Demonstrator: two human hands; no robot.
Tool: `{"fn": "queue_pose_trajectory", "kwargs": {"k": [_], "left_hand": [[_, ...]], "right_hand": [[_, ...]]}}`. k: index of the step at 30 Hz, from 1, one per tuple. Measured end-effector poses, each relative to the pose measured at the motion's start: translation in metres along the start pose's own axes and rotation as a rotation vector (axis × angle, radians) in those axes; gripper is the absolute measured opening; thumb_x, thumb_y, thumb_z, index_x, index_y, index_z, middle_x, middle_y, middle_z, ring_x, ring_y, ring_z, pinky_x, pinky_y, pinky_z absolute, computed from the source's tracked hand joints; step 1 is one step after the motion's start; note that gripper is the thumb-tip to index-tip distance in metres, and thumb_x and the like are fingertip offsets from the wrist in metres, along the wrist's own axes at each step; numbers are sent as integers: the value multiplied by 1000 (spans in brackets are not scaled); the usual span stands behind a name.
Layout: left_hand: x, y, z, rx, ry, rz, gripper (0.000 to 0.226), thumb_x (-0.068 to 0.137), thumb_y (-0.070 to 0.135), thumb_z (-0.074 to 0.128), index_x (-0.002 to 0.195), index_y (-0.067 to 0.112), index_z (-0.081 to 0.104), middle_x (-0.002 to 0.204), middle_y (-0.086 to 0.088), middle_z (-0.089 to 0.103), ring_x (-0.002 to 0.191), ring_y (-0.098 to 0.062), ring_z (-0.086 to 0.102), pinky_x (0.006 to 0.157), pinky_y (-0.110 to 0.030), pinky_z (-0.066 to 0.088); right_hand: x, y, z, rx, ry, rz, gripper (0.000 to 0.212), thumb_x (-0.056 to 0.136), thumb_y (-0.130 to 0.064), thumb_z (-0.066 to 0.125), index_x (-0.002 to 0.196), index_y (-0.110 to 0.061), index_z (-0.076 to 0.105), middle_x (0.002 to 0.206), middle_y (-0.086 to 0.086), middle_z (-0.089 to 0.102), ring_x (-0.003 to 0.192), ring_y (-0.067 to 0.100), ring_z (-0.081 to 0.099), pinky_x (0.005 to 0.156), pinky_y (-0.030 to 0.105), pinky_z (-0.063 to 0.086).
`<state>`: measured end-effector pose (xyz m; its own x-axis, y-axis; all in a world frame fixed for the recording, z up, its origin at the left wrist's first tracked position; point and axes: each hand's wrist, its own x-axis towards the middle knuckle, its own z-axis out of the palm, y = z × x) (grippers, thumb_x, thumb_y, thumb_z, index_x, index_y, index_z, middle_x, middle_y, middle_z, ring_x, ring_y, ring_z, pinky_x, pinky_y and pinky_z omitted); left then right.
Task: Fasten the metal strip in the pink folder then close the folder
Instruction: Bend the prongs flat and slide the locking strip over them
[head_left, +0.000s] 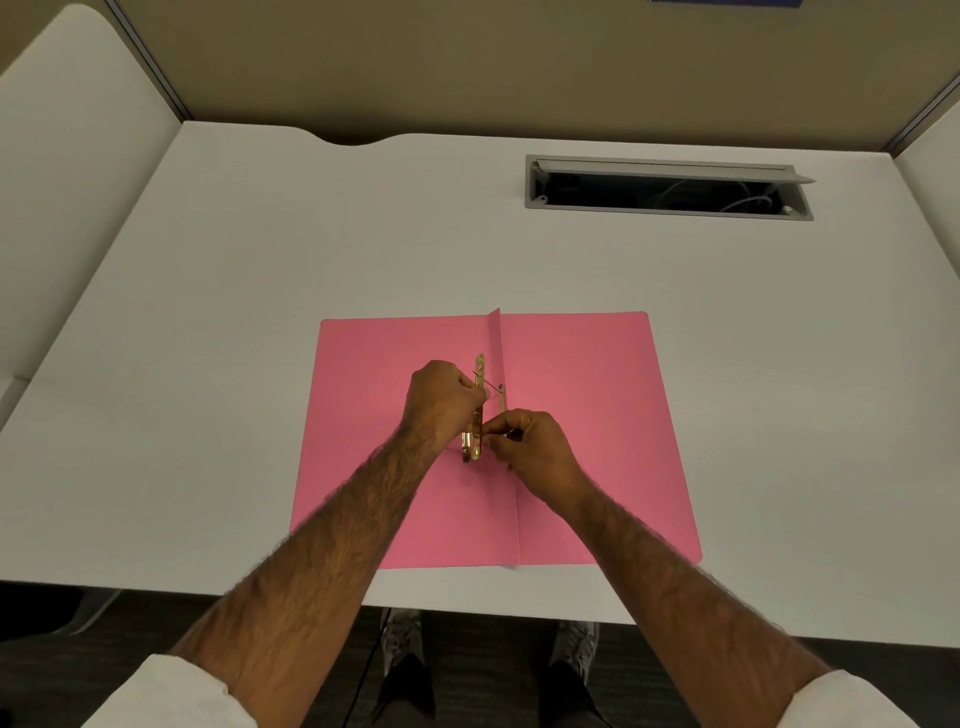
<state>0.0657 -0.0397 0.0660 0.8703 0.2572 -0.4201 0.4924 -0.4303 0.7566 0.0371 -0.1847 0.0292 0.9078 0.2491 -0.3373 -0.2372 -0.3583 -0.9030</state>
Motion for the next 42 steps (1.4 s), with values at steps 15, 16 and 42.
{"fn": "queue_pose_trajectory", "kwargs": {"k": [15, 16, 42], "left_hand": [[-11, -5, 30, 80, 13, -13, 15, 87, 11, 73, 73, 5, 72, 71, -8, 73, 62, -21, 73, 63, -36, 63], [-12, -5, 32, 97, 21, -10, 15, 88, 12, 73, 73, 6, 72, 67, -4, 70, 57, -16, 69, 58, -32, 59], [23, -69, 19, 859, -229, 512, 140, 60, 82, 68, 158, 30, -16, 167, 0, -27, 152, -27, -28, 117, -48, -20]], "right_hand": [[1, 22, 0, -226, 290, 0, 8, 86, -19, 74, 87, -17, 66, 78, -6, 63, 69, 5, 58, 62, 16, 44], [2, 22, 0, -223, 280, 10, 9, 86, -18, 74, 87, -17, 66, 77, -6, 64, 68, 6, 59, 62, 19, 47], [16, 17, -21, -544, 104, -58, 53, 83, -19, 76, 133, -28, 59, 106, 4, 72, 79, 16, 61, 73, 33, 55]]}}
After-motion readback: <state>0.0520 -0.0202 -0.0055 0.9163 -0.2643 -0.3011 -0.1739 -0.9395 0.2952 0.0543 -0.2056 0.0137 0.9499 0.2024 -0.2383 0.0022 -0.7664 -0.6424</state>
